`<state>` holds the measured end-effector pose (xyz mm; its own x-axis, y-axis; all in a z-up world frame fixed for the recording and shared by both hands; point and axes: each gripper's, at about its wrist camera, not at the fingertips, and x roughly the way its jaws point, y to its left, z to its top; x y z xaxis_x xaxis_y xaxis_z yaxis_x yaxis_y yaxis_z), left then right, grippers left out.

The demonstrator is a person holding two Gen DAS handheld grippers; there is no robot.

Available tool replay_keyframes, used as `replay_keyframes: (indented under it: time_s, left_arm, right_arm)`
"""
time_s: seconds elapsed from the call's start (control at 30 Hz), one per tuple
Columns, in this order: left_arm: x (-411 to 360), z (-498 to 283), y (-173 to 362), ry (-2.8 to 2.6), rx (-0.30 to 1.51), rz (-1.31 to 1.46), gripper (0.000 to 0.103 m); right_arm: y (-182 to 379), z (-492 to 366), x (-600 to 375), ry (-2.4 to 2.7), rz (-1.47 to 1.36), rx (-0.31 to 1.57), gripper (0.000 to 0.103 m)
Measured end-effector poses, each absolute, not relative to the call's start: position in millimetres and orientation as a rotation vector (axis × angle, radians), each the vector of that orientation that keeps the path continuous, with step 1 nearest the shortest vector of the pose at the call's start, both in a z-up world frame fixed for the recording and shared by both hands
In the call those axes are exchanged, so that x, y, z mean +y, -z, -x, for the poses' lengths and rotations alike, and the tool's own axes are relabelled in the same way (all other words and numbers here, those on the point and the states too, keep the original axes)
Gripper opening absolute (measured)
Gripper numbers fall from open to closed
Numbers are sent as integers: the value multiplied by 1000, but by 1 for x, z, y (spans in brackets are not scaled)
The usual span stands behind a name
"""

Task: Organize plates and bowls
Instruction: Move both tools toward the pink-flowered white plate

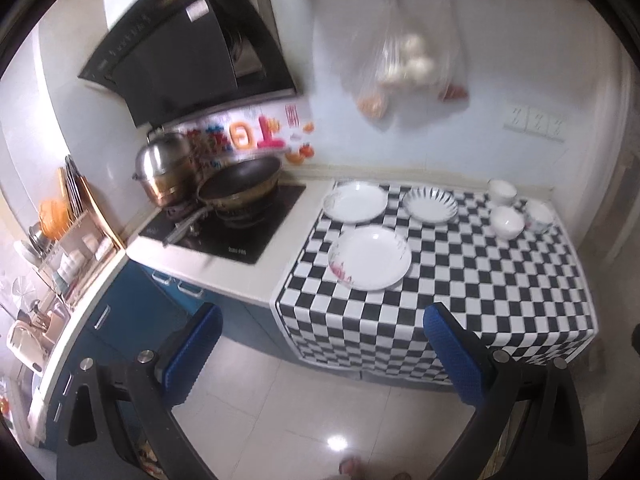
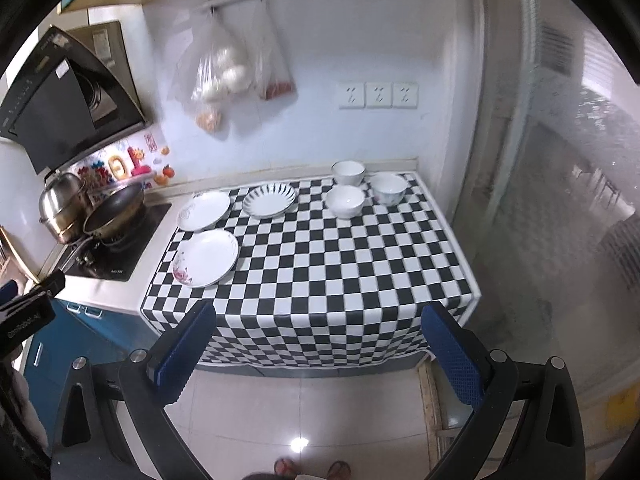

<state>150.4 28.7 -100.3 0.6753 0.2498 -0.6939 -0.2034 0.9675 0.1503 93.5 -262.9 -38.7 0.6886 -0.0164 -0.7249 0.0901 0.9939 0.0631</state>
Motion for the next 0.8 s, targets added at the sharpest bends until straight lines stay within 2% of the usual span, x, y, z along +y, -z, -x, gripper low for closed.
replay_keyframes:
  time_s: [0.4,0.8]
  left_arm:
    - [66,-288,176,-228,931,-45,103]
    - [126,-437,245,-141,1079,-64,103]
  right_arm:
    - [128,-260,-186,14,-28,944,103]
    - [218,-422,-92,-31,-81,1116,103]
